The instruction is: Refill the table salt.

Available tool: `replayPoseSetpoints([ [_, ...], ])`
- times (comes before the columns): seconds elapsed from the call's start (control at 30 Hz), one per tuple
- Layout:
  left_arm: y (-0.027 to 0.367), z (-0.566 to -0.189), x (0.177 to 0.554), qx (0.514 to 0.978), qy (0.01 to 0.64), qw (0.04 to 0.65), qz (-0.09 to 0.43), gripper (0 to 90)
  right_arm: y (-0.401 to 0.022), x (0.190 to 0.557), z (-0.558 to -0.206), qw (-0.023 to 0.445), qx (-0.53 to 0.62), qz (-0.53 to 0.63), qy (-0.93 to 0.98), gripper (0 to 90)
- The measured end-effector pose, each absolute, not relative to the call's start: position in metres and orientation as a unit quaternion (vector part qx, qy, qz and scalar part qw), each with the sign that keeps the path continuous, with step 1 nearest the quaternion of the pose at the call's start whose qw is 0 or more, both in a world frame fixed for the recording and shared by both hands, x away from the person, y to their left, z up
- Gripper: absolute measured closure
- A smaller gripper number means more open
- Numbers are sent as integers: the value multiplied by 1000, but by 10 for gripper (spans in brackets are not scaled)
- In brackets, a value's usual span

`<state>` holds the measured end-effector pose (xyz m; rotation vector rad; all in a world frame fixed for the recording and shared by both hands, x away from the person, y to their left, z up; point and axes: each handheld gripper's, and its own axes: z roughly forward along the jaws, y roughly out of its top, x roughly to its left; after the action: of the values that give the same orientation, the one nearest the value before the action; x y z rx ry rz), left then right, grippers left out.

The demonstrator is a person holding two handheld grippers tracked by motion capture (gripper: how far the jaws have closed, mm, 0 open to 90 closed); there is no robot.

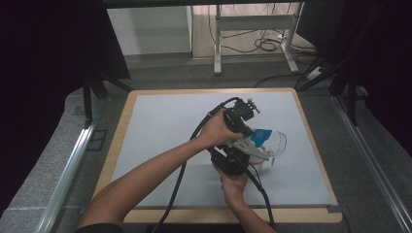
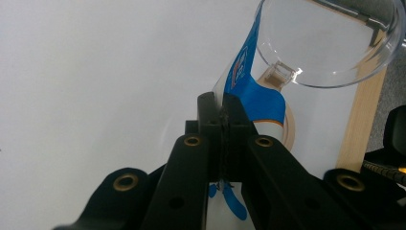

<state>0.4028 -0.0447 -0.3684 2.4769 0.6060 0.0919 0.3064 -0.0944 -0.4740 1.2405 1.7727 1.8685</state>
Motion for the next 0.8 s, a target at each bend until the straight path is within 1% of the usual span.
replayPoseSetpoints([
  [0.8, -47, -368, 403, 930, 226, 287, 36, 896, -96, 308, -473, 140, 430, 647, 613, 606],
])
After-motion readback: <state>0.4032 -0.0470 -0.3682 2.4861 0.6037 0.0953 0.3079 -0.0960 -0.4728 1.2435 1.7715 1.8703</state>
